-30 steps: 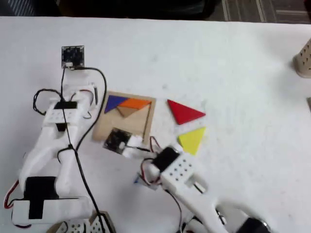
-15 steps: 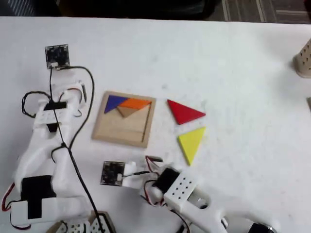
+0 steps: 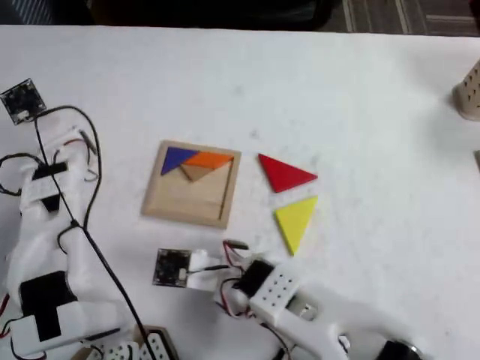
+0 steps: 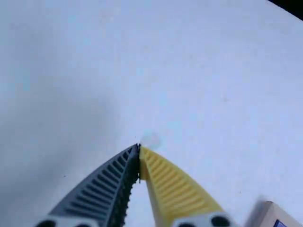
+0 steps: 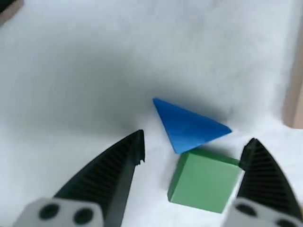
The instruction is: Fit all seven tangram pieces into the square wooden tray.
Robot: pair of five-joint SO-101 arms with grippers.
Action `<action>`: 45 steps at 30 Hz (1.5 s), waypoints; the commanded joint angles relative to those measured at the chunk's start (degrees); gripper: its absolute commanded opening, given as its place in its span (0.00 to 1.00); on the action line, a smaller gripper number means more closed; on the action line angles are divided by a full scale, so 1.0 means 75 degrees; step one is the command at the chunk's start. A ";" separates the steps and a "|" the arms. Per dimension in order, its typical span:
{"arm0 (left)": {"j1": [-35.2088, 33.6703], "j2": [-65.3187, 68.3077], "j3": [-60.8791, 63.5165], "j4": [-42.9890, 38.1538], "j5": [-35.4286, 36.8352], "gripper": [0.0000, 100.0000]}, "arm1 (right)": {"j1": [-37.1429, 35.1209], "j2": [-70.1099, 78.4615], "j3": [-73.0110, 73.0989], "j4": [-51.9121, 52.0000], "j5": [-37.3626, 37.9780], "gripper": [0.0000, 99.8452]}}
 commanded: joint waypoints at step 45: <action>-0.0029 -0.0029 -0.0445 -0.0211 0.0082 0.02 | 0.0850 0.1588 -0.1723 -0.0299 0.1852 0.21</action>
